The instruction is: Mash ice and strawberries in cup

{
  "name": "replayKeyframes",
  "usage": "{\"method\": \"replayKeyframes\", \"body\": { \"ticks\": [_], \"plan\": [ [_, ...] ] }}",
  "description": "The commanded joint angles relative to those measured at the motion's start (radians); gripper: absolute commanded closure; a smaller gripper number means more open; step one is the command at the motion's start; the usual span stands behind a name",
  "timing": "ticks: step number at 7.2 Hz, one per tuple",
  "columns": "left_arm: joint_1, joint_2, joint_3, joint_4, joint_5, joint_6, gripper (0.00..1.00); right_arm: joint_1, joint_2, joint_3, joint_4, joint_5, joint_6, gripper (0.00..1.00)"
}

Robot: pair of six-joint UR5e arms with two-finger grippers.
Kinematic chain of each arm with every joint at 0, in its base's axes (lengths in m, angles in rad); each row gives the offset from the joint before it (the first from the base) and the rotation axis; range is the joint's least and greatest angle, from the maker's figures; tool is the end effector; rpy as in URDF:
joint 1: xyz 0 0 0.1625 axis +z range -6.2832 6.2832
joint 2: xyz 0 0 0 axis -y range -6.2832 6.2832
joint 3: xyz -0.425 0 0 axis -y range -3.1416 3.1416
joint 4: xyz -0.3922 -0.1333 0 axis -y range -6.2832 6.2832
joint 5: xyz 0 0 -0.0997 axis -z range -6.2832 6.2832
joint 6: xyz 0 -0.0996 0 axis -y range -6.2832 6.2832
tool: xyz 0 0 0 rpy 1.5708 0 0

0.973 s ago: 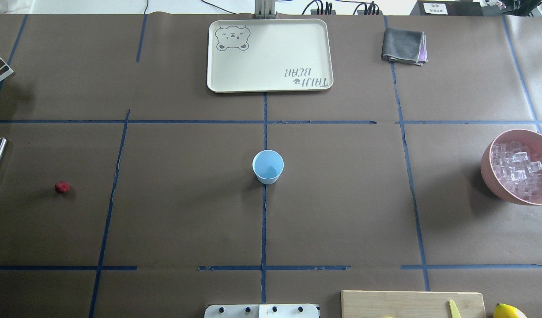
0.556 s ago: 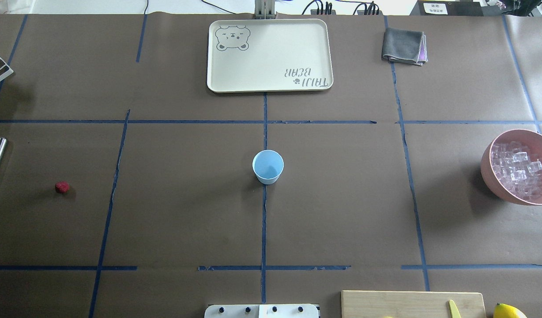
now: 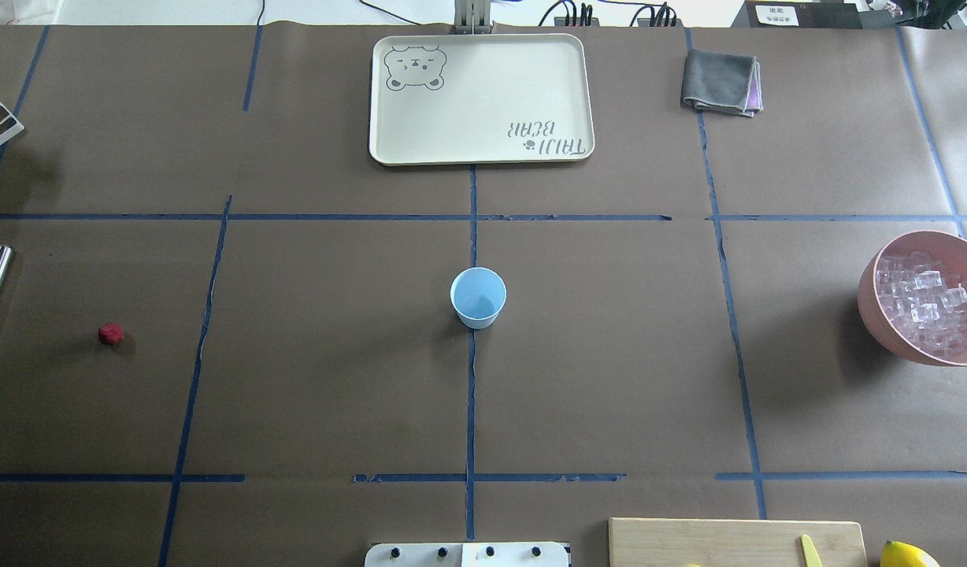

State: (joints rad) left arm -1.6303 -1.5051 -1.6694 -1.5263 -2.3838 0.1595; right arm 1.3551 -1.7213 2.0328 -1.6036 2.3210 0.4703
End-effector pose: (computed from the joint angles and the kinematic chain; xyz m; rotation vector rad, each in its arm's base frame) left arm -0.0884 -0.4585 0.6433 0.0780 0.8096 0.0897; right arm -0.0272 -0.4296 0.5051 -0.0006 -0.7914 0.1367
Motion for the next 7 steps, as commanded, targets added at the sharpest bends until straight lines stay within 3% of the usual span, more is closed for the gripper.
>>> {"method": "replayKeyframes", "body": {
  "ticks": [1, 3, 7],
  "plan": [
    [-0.003, 0.000, 0.000, 0.000, 0.002, 0.000, 0.00, -0.124, -0.062, -0.029, 0.263, -0.067, 0.204, 0.02],
    [-0.003, 0.000, 0.000, 0.000, 0.002, 0.000, 0.00, -0.164, -0.064, -0.090, 0.320, -0.069, 0.206, 0.02],
    [-0.005, -0.001, -0.001, 0.000, 0.002, -0.001, 0.00, -0.244, -0.057, -0.106, 0.320, -0.078, 0.199, 0.19]
  ]
}}
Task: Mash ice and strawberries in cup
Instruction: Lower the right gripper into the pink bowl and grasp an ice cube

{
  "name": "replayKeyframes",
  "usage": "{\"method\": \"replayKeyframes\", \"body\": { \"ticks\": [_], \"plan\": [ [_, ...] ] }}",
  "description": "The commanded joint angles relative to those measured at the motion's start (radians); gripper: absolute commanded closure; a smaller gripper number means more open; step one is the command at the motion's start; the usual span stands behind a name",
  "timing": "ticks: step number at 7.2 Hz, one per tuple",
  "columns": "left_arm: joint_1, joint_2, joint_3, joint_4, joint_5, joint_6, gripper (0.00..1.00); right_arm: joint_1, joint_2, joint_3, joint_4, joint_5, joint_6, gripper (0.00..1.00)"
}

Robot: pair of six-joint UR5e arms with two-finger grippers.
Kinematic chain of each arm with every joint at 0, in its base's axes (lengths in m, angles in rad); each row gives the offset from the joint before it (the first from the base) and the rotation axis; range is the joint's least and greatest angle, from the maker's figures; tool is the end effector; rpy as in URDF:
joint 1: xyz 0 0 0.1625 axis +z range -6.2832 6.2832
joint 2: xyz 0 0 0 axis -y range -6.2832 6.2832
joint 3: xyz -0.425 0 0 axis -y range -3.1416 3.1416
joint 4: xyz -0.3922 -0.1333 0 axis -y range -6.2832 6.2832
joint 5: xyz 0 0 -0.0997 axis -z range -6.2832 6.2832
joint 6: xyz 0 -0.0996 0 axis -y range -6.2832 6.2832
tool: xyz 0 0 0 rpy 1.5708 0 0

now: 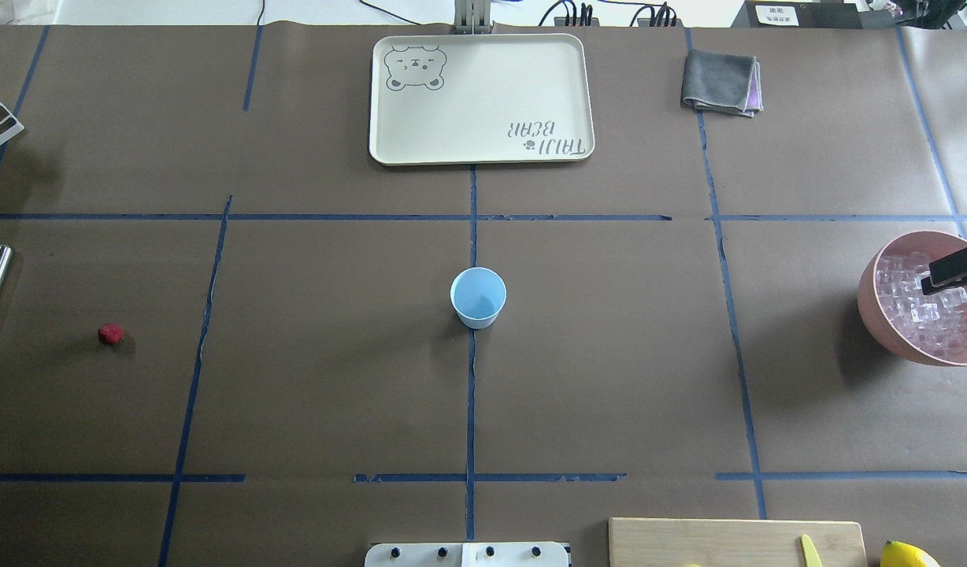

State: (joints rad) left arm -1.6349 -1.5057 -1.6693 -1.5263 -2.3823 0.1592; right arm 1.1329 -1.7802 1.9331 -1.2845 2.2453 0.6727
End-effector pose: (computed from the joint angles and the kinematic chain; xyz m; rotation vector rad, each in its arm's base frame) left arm -0.0906 -0.4584 0.6432 0.0800 0.8079 0.0853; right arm -0.1148 -0.4129 0.5465 0.0091 -0.7858 0.0745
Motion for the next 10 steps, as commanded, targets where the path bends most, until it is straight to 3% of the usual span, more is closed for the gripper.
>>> {"method": "replayKeyframes", "body": {
  "ticks": [1, 5, 10],
  "plan": [
    [0.000, -0.001, -0.001, 0.000, 0.000, -0.001, 0.00, -0.033, 0.004, -0.011, 0.001, -0.009, -0.005, 0.21],
    [0.000, -0.005, -0.001, 0.000, 0.000, -0.003, 0.00, -0.068, 0.031, -0.080, 0.010, -0.039, -0.021, 0.25],
    [0.000, -0.011, -0.003, 0.000, 0.000, -0.003, 0.00, -0.074, 0.039, -0.100, 0.010, -0.036, -0.032, 0.32]
  ]
}}
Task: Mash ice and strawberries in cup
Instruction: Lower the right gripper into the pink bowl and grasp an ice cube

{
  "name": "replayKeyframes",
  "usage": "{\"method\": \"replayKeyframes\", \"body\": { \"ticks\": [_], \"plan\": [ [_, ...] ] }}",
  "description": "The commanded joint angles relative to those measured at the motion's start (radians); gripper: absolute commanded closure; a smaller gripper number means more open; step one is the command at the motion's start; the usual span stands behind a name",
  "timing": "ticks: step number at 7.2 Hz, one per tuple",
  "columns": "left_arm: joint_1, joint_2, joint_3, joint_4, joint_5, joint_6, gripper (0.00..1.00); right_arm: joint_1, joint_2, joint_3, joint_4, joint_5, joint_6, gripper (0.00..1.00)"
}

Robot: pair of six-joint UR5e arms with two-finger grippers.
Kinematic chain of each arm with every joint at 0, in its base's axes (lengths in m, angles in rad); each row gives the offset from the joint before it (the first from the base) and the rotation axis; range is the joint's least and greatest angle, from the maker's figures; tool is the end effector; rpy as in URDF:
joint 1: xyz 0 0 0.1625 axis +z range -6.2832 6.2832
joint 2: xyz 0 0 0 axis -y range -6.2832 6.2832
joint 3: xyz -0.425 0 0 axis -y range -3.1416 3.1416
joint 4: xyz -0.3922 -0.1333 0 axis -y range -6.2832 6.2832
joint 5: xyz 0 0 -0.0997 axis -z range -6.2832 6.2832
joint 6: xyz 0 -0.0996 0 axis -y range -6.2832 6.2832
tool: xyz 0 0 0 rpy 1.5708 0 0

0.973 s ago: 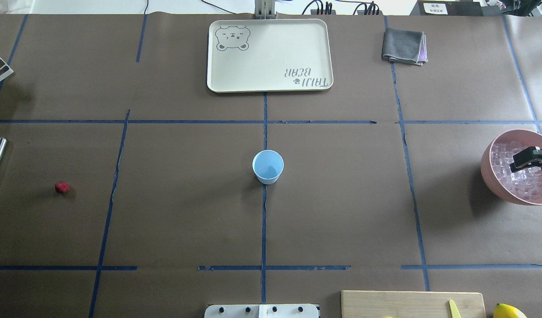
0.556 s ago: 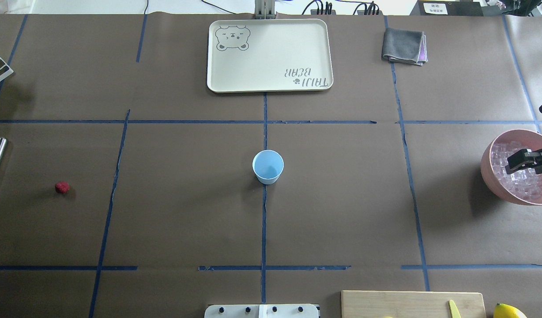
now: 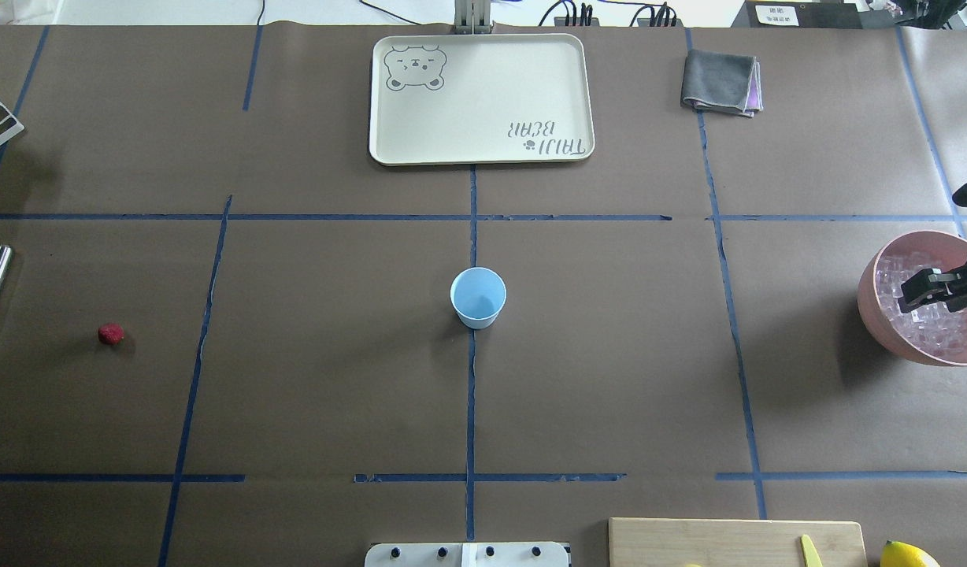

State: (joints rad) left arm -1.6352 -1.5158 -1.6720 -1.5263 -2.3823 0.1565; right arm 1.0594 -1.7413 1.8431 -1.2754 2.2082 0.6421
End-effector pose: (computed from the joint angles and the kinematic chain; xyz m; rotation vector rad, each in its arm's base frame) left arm -0.0911 -0.4633 0.6371 0.0911 0.8067 0.0877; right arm -0.1512 -0.4208 0.5767 -0.0214 -0.7358 -0.0018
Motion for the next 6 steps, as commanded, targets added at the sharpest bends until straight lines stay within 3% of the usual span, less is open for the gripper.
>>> {"method": "replayKeyframes", "body": {
  "ticks": [1, 3, 5, 6],
  "plan": [
    [-0.002, -0.001, -0.002, 0.000, 0.000, 0.000, 0.00, -0.004, 0.002, -0.022, 0.001, 0.001, -0.001, 0.32],
    [-0.002, -0.003, -0.005, 0.000, 0.002, 0.000, 0.00, -0.006, 0.002, -0.022, 0.001, 0.002, -0.001, 0.34],
    [-0.005, -0.004, -0.005, 0.000, 0.003, 0.000, 0.00, -0.010, 0.002, -0.022, 0.001, 0.002, -0.001, 0.46],
    [-0.005, -0.004, -0.005, 0.000, 0.002, 0.000, 0.00, -0.013, 0.002, -0.022, 0.002, 0.002, -0.001, 0.68]
  ]
}}
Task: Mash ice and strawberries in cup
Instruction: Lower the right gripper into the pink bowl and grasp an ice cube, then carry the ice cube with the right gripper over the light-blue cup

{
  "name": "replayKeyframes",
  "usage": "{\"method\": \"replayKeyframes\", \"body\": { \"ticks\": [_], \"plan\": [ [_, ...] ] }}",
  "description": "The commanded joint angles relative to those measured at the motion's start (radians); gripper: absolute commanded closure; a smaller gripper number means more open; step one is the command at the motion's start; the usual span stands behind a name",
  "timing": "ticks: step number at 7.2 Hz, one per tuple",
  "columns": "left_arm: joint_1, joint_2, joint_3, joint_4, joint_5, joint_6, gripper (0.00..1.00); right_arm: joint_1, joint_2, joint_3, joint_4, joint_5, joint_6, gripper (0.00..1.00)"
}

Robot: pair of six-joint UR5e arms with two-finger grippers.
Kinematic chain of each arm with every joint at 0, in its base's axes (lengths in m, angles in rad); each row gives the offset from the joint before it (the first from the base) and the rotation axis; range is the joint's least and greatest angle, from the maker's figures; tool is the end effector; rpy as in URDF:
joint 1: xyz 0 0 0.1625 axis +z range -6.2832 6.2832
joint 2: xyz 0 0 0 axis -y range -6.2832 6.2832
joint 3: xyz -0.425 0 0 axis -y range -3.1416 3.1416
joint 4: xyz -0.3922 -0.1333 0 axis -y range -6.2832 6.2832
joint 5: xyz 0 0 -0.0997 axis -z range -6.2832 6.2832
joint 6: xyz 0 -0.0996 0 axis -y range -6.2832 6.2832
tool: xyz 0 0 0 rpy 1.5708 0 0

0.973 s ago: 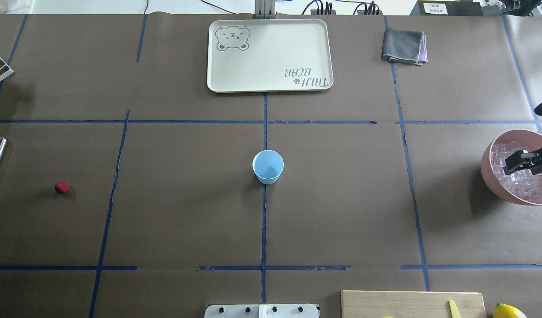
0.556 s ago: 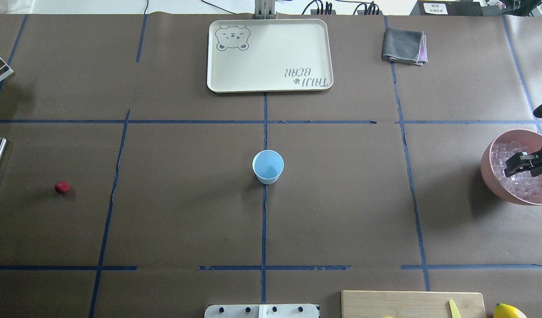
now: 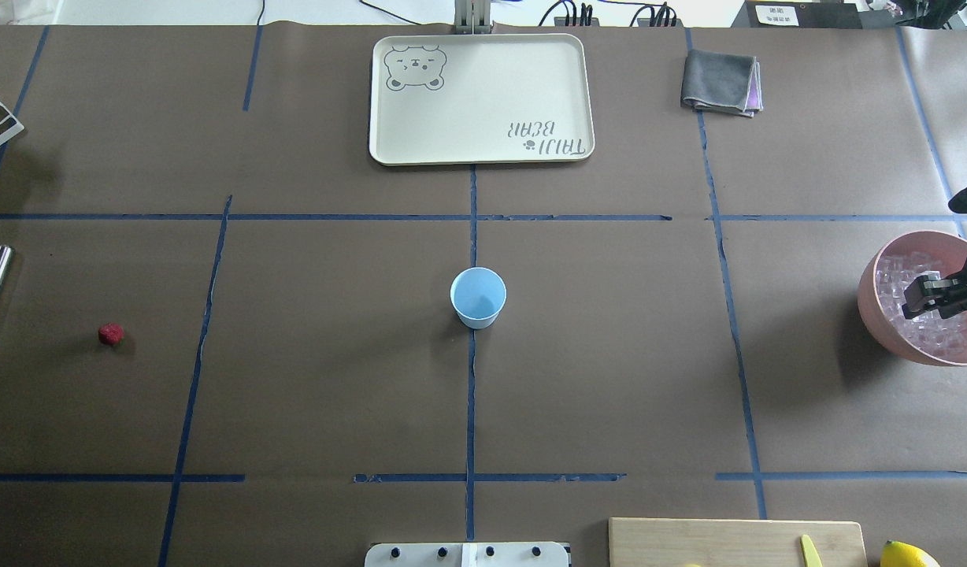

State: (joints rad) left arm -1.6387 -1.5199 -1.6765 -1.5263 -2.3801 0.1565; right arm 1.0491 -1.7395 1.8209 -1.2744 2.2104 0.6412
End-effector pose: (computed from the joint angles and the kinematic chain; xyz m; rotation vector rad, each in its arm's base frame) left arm -0.0930 -0.4652 0.6332 0.1003 0.8034 0.0879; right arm -0.1561 -0.4197 0.5871 -0.0422 -0.7279 -0.0066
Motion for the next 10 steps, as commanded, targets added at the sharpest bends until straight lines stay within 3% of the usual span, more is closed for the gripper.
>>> {"method": "replayKeyframes", "body": {
  "ticks": [1, 2, 4, 6, 8, 10],
  "plan": [
    [-0.001, -0.002, 0.000, 0.000, -0.001, 0.000, 0.00, -0.001, 0.000, 0.006, 0.001, 0.002, -0.003, 0.91],
    [-0.001, -0.002, 0.000, 0.000, -0.001, -0.002, 0.00, 0.002, 0.000, 0.020, 0.001, 0.006, -0.002, 0.99],
    [-0.001, 0.003, -0.012, 0.002, -0.001, -0.002, 0.00, 0.066, -0.052, 0.157, -0.016, 0.017, -0.003, 1.00],
    [-0.001, 0.000, -0.015, 0.006, -0.001, -0.002, 0.00, 0.103, 0.006, 0.245, -0.115, 0.022, 0.000, 1.00],
    [-0.001, -0.003, -0.017, 0.006, -0.001, -0.003, 0.00, 0.059, 0.249, 0.232, -0.321, 0.006, 0.006, 1.00],
    [-0.003, 0.004, -0.038, 0.009, -0.002, -0.014, 0.00, -0.016, 0.540, 0.145, -0.513, -0.006, 0.023, 1.00]
  ]
}}
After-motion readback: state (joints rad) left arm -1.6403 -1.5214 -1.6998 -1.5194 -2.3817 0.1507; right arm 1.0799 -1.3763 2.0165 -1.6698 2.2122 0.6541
